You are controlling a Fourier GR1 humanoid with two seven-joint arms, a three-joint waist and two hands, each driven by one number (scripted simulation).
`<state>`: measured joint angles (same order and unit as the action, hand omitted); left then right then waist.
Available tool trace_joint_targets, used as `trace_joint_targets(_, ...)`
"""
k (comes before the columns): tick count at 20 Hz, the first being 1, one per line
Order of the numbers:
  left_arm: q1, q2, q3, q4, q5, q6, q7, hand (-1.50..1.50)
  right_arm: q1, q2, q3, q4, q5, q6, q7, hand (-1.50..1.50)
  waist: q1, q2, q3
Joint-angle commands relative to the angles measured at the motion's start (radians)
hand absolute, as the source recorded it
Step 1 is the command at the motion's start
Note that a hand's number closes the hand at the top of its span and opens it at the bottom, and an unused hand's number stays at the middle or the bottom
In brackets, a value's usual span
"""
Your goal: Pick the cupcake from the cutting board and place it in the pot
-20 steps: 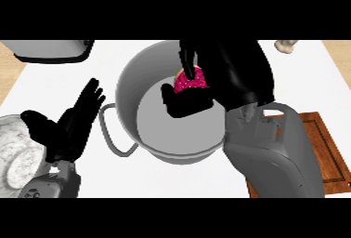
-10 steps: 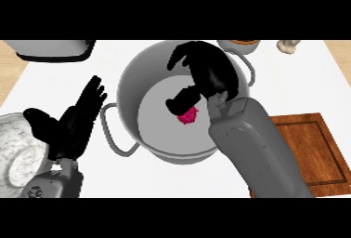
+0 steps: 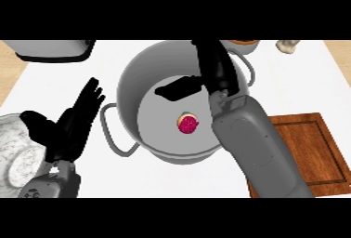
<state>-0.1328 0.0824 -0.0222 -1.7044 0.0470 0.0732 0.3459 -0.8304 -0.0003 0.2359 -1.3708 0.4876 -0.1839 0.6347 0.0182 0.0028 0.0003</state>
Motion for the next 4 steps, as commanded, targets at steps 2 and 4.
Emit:
trace_joint_targets(2,0.055,0.000,0.011,0.030,0.011,-0.026,-0.083,0.00,-0.024,-0.024,-0.138,-0.072,-0.028,-0.109,-0.054,-1.50,-0.016,-0.003,0.000)
trace_joint_targets(4,-0.018,-0.006,0.007,-0.028,0.002,0.019,0.043,0.00,0.007,-0.020,-0.158,-0.025,-0.011,-0.158,-0.103,-1.50,-0.013,-0.002,0.000)
